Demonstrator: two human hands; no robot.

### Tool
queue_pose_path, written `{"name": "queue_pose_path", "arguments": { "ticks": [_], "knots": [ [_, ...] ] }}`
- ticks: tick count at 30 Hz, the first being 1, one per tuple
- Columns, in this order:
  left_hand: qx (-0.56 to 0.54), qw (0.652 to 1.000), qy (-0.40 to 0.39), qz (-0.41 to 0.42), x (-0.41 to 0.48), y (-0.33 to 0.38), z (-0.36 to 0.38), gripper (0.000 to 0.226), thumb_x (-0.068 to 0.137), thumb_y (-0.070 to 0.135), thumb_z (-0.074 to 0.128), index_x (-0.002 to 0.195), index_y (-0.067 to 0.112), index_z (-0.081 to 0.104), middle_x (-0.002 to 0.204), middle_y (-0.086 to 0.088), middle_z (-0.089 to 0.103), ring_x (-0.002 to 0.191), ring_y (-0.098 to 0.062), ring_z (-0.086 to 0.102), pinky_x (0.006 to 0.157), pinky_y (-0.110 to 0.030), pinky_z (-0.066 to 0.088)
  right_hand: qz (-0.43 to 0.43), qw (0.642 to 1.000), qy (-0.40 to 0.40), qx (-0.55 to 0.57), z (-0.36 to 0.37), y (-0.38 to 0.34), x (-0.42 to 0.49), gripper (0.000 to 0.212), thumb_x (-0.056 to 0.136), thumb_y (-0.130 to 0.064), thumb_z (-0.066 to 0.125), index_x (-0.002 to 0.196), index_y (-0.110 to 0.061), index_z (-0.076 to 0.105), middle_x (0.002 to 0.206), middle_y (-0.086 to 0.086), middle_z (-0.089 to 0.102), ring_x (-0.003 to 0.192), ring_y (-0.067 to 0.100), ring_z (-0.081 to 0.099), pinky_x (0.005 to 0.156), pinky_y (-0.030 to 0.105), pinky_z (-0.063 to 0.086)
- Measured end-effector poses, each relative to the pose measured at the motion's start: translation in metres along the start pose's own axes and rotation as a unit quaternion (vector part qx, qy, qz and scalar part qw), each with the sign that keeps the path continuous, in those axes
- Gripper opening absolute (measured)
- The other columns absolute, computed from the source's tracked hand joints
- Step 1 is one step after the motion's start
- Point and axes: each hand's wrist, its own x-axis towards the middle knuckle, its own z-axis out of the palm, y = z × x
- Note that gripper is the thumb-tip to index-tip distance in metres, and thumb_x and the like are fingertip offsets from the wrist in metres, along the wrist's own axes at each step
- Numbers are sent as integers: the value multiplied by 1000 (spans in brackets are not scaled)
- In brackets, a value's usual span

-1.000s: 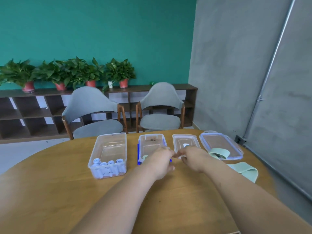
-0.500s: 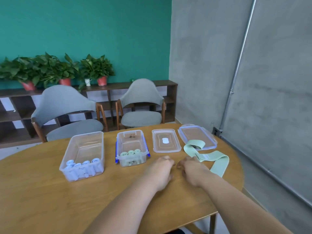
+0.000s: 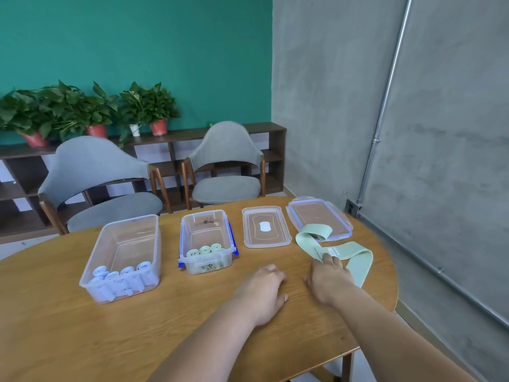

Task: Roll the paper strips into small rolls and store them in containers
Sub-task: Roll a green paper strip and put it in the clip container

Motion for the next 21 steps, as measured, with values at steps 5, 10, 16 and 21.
{"name": "queue_pose_path", "arguments": {
  "ticks": [5, 10, 16, 21],
  "knots": [
    [0, 1000, 3, -4, -2, -7, -3, 47, 102, 38, 61, 147, 25, 54, 143, 7, 51, 136, -19, 49, 112, -39, 45, 0, 999, 44, -26, -4, -7, -2, 52, 101, -16, 43, 152, -9, 40, 154, 9, 38, 146, 29, 34, 118, 41, 36],
    [6, 1000, 12, -7, -4, -10, -7, 43, 102, 39, 60, 142, 22, 57, 141, 4, 52, 134, -21, 50, 110, -39, 46, -45, 996, 80, -9, -12, -21, -13, 39, 96, -6, 46, 131, -16, 59, 134, 6, 57, 125, 26, 55, 103, 38, 51],
    [21, 999, 27, -19, -10, -15, -17, 37, 101, 41, 59, 131, 19, 60, 127, 1, 55, 123, -23, 54, 101, -42, 51, -87, 989, 111, 47, -17, -49, -24, 24, 97, -16, 56, 102, -31, 75, 94, -3, 70, 85, 19, 67, 70, 28, 51],
    [19, 999, 29, -26, -21, -25, -26, 32, 100, 41, 61, 122, 18, 62, 120, 0, 58, 118, -25, 56, 98, -41, 49, -130, 981, 58, 132, -25, -61, -32, 24, 85, -16, 65, 81, -36, 78, 87, -12, 73, 85, 12, 68, 76, 28, 57]
  ]
}}
